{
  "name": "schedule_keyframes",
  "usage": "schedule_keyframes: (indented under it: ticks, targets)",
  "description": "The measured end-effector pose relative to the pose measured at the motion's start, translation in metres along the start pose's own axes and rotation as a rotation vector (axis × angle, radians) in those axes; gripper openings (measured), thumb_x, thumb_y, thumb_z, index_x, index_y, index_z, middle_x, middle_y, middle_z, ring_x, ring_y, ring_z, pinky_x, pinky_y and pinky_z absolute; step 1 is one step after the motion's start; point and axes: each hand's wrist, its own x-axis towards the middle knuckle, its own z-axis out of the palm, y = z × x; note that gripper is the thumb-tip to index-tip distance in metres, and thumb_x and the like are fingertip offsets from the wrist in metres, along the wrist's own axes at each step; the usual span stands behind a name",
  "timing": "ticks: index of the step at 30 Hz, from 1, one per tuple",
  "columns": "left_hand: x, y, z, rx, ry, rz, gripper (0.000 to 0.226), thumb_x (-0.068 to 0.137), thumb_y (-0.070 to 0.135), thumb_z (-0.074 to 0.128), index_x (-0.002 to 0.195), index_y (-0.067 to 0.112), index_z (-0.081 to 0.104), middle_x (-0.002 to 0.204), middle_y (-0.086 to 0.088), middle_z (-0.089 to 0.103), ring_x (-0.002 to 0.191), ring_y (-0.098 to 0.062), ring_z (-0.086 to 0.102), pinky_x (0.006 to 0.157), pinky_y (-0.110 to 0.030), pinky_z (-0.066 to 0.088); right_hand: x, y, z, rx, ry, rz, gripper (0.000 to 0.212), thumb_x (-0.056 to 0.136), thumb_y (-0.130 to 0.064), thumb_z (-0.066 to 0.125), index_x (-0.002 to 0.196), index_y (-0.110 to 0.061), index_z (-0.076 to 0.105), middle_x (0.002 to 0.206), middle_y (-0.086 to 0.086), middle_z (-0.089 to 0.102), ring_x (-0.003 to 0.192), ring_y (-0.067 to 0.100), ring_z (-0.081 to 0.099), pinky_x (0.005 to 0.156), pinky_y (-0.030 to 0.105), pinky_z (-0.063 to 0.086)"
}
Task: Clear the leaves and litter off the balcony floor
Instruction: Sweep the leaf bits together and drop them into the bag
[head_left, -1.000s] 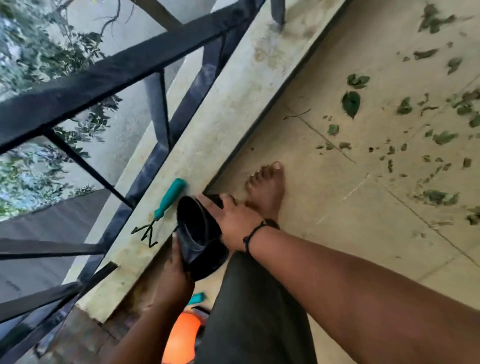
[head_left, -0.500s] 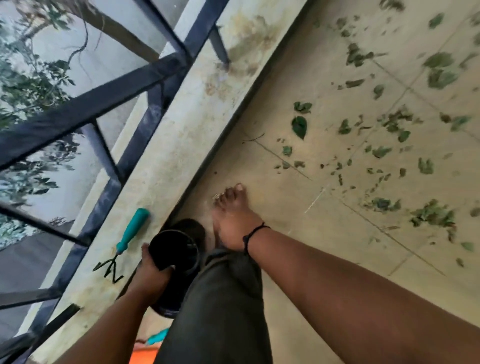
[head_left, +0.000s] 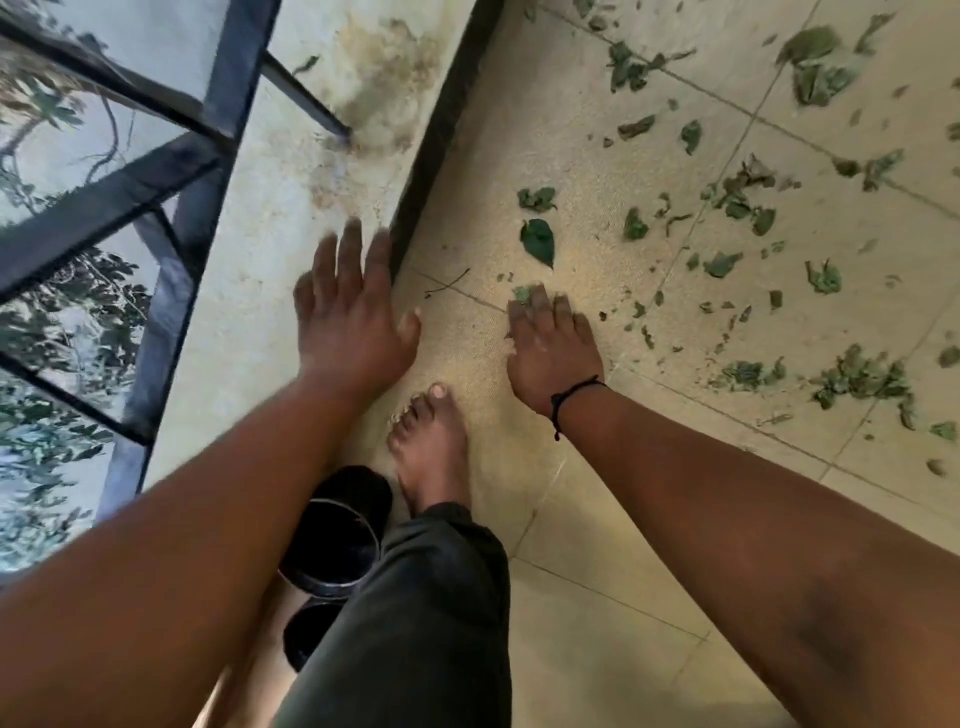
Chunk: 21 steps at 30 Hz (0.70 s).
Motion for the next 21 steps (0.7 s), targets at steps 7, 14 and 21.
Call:
schedule_keyframes:
  ticks: [7, 14, 21]
  targets:
    - [0.082, 0.005, 0.000, 0.211, -0.258, -0.006, 0.132, 0.076, 0.050, 0.072, 0.148, 0.014, -0.034, 0.153, -0.019, -0.040, 0.142, -0.038, -0.035, 0.117, -0.054, -0.016, 0.057, 0.031, -0.057, 0.118, 0.136, -0.014, 0.072, 0.094, -0.006, 0.041, 0.157, -0.023, 0.010, 0.163, 0.014, -0.007, 0.148, 0.040, 0.003, 0.118, 0.048, 0.017]
    - [0.091, 0.012, -0.024, 0.225, -0.503, -0.071, 0.140, 0.076, 0.059, 0.074, 0.141, 0.017, -0.043, 0.142, -0.023, -0.052, 0.133, -0.042, -0.045, 0.115, -0.057, -0.019, 0.079, 0.042, -0.079, 0.039, 0.027, -0.114, 0.058, 0.098, 0.005, 0.030, 0.154, -0.010, 0.022, 0.164, 0.011, 0.005, 0.149, 0.034, 0.010, 0.114, 0.049, 0.031]
    - [0.094, 0.014, -0.028, 0.254, -0.553, -0.091, 0.146, 0.072, 0.063, 0.075, 0.137, 0.017, -0.047, 0.139, -0.025, -0.053, 0.131, -0.043, -0.046, 0.115, -0.059, -0.017, 0.025, 0.002, -0.001, -0.092, 0.136, -0.276, 0.054, 0.096, -0.017, 0.039, 0.148, -0.004, 0.034, 0.155, 0.021, 0.030, 0.141, 0.042, 0.031, 0.118, 0.052, 0.017]
